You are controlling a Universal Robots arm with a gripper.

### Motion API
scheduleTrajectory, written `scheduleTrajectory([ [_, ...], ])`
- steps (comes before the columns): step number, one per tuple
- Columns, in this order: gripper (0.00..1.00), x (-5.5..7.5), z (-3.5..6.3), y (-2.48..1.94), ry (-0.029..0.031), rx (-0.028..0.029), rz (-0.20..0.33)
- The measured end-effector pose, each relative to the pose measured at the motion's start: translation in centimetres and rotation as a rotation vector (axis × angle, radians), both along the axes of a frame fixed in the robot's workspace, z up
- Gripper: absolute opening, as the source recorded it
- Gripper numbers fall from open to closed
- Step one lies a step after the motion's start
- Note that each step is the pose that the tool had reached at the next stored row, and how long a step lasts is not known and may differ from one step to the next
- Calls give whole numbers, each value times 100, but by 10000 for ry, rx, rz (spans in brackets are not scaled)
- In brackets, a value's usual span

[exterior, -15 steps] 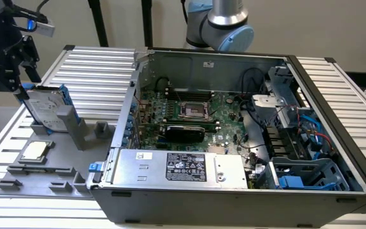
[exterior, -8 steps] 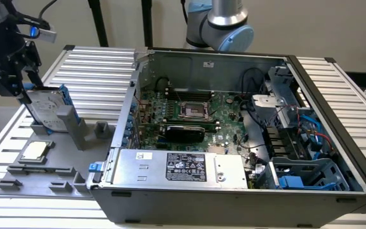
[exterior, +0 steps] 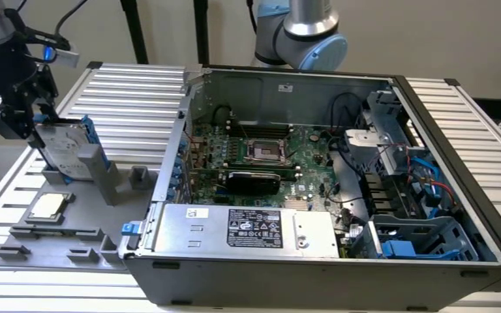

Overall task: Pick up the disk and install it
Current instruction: 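Pick up the disk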

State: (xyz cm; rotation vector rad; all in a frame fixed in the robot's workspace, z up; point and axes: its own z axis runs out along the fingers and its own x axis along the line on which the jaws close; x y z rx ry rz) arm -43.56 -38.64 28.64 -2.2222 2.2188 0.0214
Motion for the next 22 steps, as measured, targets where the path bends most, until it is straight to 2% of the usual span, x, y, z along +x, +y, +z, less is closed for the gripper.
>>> scheduleTrajectory([
  [3,63,0,-9,0,2,1,0],
  [4,57,0,-9,0,3,1,0],
  [5,57,0,-10,0,2,2,0],
  [6,50,0,-11,0,0,3,0],
  [15,50,14,-12,0,0,3,0],
  [17,48,14,-12,0,0,3,-1],
  [18,41,14,-11,0,1,3,0],
  [22,41,15,-11,0,0,3,0],
])
